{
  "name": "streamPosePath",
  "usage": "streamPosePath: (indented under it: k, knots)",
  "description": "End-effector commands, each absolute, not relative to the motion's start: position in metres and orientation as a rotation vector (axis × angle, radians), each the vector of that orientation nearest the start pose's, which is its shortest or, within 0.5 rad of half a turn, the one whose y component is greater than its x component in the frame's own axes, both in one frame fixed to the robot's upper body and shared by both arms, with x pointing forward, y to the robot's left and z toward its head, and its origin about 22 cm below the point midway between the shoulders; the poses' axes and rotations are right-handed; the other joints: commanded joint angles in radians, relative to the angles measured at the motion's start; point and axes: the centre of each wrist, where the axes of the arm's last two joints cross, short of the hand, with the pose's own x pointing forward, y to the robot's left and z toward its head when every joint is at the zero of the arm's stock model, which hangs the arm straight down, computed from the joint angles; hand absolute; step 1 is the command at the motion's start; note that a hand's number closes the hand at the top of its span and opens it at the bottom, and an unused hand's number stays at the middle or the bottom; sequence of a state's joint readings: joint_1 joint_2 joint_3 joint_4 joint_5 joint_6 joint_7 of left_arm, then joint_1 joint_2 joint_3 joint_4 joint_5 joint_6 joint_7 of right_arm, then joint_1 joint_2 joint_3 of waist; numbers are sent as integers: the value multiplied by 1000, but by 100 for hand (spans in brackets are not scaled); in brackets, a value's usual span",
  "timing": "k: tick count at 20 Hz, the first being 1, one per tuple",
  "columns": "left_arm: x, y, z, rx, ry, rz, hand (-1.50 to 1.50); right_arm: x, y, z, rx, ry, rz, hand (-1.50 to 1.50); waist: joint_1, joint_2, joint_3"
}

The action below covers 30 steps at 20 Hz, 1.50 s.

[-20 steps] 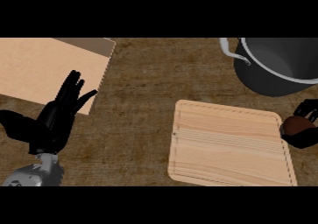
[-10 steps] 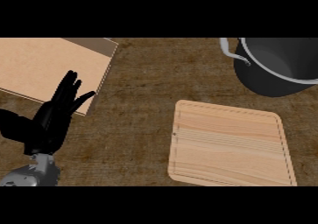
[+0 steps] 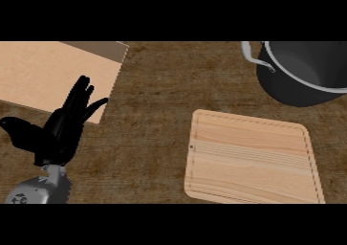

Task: Pick the cupcake from the cutting board and place it in the pot

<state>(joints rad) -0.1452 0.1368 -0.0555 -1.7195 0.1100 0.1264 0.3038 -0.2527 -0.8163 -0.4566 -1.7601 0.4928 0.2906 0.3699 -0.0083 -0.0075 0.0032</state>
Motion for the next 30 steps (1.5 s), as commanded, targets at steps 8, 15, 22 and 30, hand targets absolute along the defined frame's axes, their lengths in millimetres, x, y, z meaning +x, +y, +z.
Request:
streamPosePath:
  k: [8,15,22,30]
  knots:
    - [261,222,72,-2,-1482,-21,0,289,-370,324,-1265,-1410,480,150,29,10,-4]
    - [289,217,61,-15,-1477,-18,0,348,-374,305,-1251,-1318,482,150,30,18,-4]
    - [263,216,83,11,-1495,-37,0,390,-361,282,-1237,-1274,559,150,40,13,-3]
    - [271,219,59,9,-1478,-31,0,418,-361,219,-917,-1196,400,-150,24,13,-3]
